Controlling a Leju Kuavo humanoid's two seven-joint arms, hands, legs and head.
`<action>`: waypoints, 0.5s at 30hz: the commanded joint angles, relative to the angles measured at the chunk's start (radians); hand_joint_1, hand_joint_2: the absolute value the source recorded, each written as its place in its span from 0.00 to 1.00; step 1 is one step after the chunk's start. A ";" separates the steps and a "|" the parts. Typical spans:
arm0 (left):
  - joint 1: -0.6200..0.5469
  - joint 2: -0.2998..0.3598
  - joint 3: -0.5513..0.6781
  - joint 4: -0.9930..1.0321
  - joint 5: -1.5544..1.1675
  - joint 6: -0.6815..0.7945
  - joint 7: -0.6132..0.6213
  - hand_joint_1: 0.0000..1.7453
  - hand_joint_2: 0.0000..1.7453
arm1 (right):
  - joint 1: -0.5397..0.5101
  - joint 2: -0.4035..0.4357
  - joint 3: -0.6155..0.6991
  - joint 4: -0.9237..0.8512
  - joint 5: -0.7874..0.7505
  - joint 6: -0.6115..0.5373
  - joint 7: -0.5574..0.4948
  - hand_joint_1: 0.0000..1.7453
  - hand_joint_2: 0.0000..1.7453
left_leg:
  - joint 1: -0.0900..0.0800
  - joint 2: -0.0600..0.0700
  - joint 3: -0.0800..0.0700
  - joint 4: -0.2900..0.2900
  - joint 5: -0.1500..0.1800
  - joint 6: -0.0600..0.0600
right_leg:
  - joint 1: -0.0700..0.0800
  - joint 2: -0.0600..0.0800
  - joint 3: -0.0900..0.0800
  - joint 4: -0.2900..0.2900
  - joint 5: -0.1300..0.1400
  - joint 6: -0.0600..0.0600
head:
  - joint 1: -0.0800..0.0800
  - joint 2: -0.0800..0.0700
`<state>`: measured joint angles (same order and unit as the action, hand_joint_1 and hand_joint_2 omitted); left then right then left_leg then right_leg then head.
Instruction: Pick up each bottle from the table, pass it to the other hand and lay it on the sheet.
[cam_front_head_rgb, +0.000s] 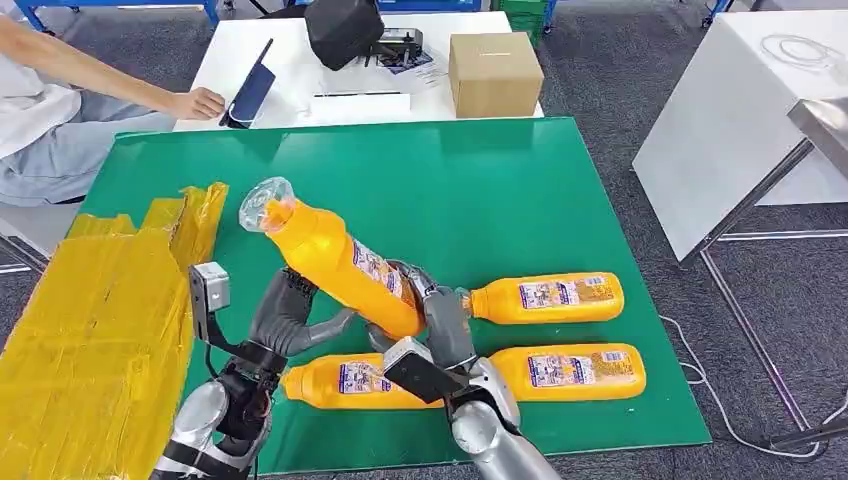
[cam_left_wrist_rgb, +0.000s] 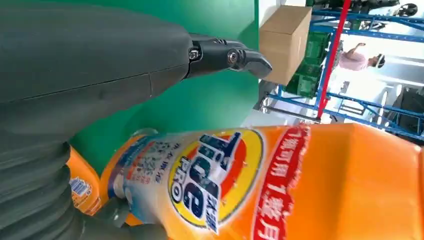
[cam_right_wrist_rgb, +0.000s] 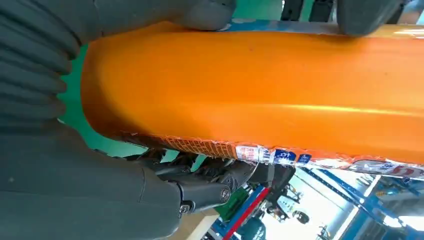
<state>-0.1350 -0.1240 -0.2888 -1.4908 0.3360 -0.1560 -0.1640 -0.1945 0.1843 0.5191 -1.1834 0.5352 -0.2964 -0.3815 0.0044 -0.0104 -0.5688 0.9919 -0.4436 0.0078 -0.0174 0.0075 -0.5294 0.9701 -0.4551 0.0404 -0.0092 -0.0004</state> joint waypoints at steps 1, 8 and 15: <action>-0.035 0.026 -0.007 0.037 0.037 -0.026 -0.011 0.00 1.00 | -0.050 -0.010 0.047 0.136 0.001 0.009 -0.004 1.00 1.00 | 0.002 0.001 0.004 -0.001 -0.001 -0.001 | 0.002 -0.001 0.005 -0.002 0.000 -0.002 | 0.000 0.000; -0.038 0.027 -0.008 0.048 0.074 -0.062 -0.010 0.00 1.00 | -0.057 -0.010 0.047 0.153 -0.006 0.029 -0.006 1.00 1.00 | 0.001 0.001 0.004 -0.001 -0.001 0.000 | 0.002 0.000 0.005 -0.002 0.000 -0.002 | 0.000 0.000; -0.037 0.030 -0.010 0.057 0.116 -0.102 -0.003 0.00 1.00 | -0.060 -0.007 0.051 0.166 -0.014 0.040 -0.012 1.00 1.00 | 0.001 0.001 0.003 -0.001 0.000 -0.001 | 0.001 0.000 0.003 -0.002 0.000 -0.002 | 0.000 0.000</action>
<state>-0.1361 -0.1209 -0.2888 -1.4912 0.4242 -0.2316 -0.1747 -0.2103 0.1862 0.5402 -1.1028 0.5272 -0.2655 -0.3899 0.0044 -0.0105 -0.5688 0.9919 -0.4436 0.0078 -0.0175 0.0075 -0.5293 0.9701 -0.4551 0.0404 -0.0092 -0.0004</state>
